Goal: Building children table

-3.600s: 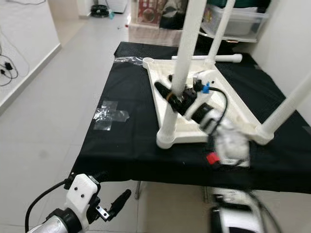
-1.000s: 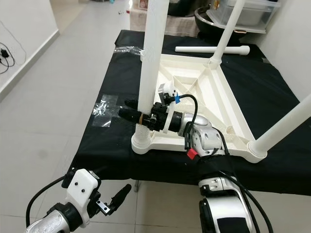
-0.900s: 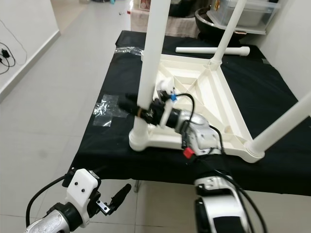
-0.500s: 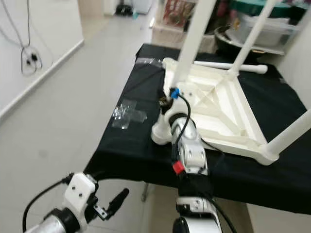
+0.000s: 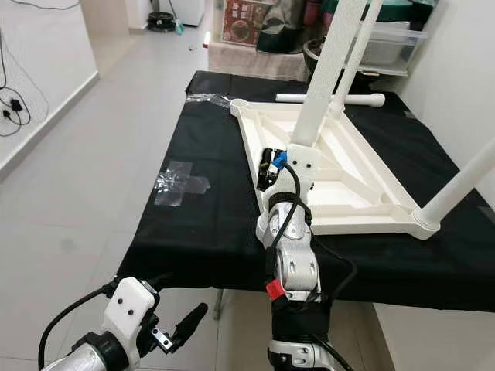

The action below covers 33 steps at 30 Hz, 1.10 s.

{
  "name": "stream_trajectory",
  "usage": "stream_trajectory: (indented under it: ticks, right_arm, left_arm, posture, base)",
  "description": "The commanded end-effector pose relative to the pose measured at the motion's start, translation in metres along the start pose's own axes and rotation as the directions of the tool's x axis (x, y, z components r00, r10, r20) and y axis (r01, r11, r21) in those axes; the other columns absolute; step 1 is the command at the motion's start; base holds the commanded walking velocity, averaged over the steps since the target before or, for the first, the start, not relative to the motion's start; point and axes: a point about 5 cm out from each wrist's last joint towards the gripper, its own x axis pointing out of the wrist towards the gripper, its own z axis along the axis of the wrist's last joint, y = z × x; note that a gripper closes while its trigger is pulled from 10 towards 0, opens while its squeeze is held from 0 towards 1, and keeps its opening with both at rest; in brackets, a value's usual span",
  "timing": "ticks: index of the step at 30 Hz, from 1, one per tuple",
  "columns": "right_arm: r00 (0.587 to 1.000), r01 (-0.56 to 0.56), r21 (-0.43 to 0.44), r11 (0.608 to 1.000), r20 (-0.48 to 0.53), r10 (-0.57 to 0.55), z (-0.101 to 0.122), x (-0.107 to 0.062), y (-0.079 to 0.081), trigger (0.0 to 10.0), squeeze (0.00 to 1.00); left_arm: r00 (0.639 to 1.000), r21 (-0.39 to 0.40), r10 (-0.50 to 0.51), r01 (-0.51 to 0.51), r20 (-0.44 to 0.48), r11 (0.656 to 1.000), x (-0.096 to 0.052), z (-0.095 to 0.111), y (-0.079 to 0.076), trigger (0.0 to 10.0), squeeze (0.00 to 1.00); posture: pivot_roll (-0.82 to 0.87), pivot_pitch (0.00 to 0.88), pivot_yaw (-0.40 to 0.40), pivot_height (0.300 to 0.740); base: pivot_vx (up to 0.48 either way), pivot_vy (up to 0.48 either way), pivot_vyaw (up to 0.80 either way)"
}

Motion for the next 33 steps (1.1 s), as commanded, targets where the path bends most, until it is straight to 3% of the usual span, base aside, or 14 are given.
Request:
stream_trajectory:
  ticks: [1, 6, 9, 10, 12, 14, 17, 19, 21, 23, 24, 31, 32, 33]
  right_arm:
    - [1.0, -0.023, 0.038, 0.999, 0.007, 0.023, 0.0, 0.003, 0.0, 10.0, 0.0]
    - [0.954, -0.298, 0.077, 0.951, 0.033, 0.296, 0.009, 0.017, -0.017, 10.0, 0.0]
    - [0.847, -0.525, 0.146, 0.839, -0.009, 0.532, 0.013, 0.021, -0.026, 10.0, 0.0]
    - [0.721, -0.672, 0.209, 0.71, -0.032, 0.692, 0.014, 0.017, -0.028, 10.0, 0.0]
    - [0.667, -0.718, 0.23, 0.657, -0.04, 0.744, 0.014, 0.015, -0.026, 10.0, 0.0]
    - [0.519, -0.819, 0.25, 0.516, -0.059, 0.853, 0.013, 0.005, -0.018, 10.0, 0.0]
    - [0.458, -0.852, 0.255, 0.458, -0.063, 0.887, 0.012, 0.001, -0.015, 10.0, 0.0]
    - [0.275, -0.923, 0.255, 0.289, -0.09, 0.957, 0.006, -0.008, -0.008, 10.0, 0.0]
    - [0.275, -0.923, 0.255, 0.289, -0.09, 0.957, 0.006, -0.008, -0.008, 10.0, 0.0]
    - [0.192, -0.946, 0.242, 0.216, -0.12, 0.974, 0.0, -0.011, -0.002, 10.0, 0.0]
    - [0.221, -0.944, 0.221, 0.246, -0.134, 0.966, -0.004, -0.004, 0.003, 0.0, 0.0]
    - [0.341, -0.914, 0.187, 0.359, -0.124, 0.932, -0.009, 0.0, 0.008, 0.0, 0.0]
    - [0.454, -0.872, 0.146, 0.467, -0.111, 0.884, -0.007, 0.004, 0.008, 0.0, 0.0]
    - [0.454, -0.872, 0.146, 0.467, -0.111, 0.884, -0.007, 0.004, 0.008, 0.0, 0.0]
  left_arm:
    - [1.0, -0.012, -0.005, 0.005, 0.002, 1.0, 0.001, -0.001, -0.002, 10.0, 0.0]
    - [1.0, -0.015, -0.008, 0.008, 0.004, 1.0, 0.002, 0.0, -0.002, 10.0, 0.0]
    - [1.0, -0.016, -0.008, 0.008, 0.006, 1.0, 0.002, 0.0, -0.002, 10.0, 0.0]
    - [1.0, -0.015, -0.007, 0.007, 0.008, 1.0, 0.003, 0.0, -0.002, 10.0, 0.0]
    - [1.0, -0.015, -0.006, 0.006, 0.008, 1.0, 0.002, 0.0, -0.002, 10.0, 0.0]
    - [1.0, -0.013, -0.004, 0.004, 0.008, 1.0, 0.002, 0.0, -0.002, 10.0, 0.0]
    - [1.0, -0.013, -0.003, 0.003, 0.008, 1.0, 0.002, 0.0, -0.002, 10.0, 0.0]
    - [1.0, -0.012, -0.002, 0.002, 0.008, 1.0, 0.001, 0.0, -0.003, 10.0, 0.0]
    - [1.0, -0.012, -0.002, 0.002, 0.008, 1.0, 0.001, 0.0, -0.003, 10.0, 0.0]
    - [1.0, -0.012, -0.003, 0.003, 0.008, 1.0, 0.001, 0.0, -0.003, 10.0, 0.0]
    - [1.0, -0.012, -0.004, 0.004, 0.005, 1.0, 0.0, 0.0, -0.004, 10.0, 0.0]
    - [1.0, -0.014, -0.001, 0.001, 0.001, 1.0, -0.002, -0.002, -0.004, 10.0, 0.0]
    - [1.0, -0.014, -0.001, 0.001, 0.0, 1.0, -0.002, -0.002, -0.004, 10.0, 0.0]
    - [1.0, -0.014, -0.001, 0.001, 0.0, 1.0, -0.002, -0.002, -0.004, 10.0, 0.0]
  posture:
    - [0.12, 0.087, -0.113, 0.74]
    - [0.12, 0.087, -0.113, 0.74]
    - [0.12, 0.087, -0.115, 0.74]
    - [0.13, 0.086, -0.118, 0.74]
    - [0.13, 0.086, -0.118, 0.74]
    - [0.13, 0.087, -0.12, 0.74]
    - [0.13, 0.087, -0.12, 0.74]
    - [0.14, 0.086, -0.121, 0.74]
    - [0.14, 0.086, -0.121, 0.74]
    - [0.14, 0.086, -0.121, 0.74]
    - [0.15, 0.079, -0.121, 0.74]
    - [0.15, 0.06, -0.125, 0.74]
    - [0.15, 0.057, -0.122, 0.74]
    - [0.15, 0.057, -0.122, 0.74]
  base:
    - [0.0, 0.0, 0.0]
    - [0.0, 0.0, 0.0]
    - [0.0, 0.0, 0.0]
    - [0.0, 0.0, 0.0]
    - [0.0, 0.0, 0.0]
    - [0.0, 0.0, 0.0]
    - [0.0, 0.0, 0.0]
    - [0.0, 0.0, 0.0]
    - [0.0, 0.0, 0.0]
    - [0.0, 0.0, 0.0]
    - [0.0, 0.0, 0.0]
    - [0.0, 0.0, 0.0]
    - [0.0, 0.0, 0.0]
    - [0.0, 0.0, 0.0]
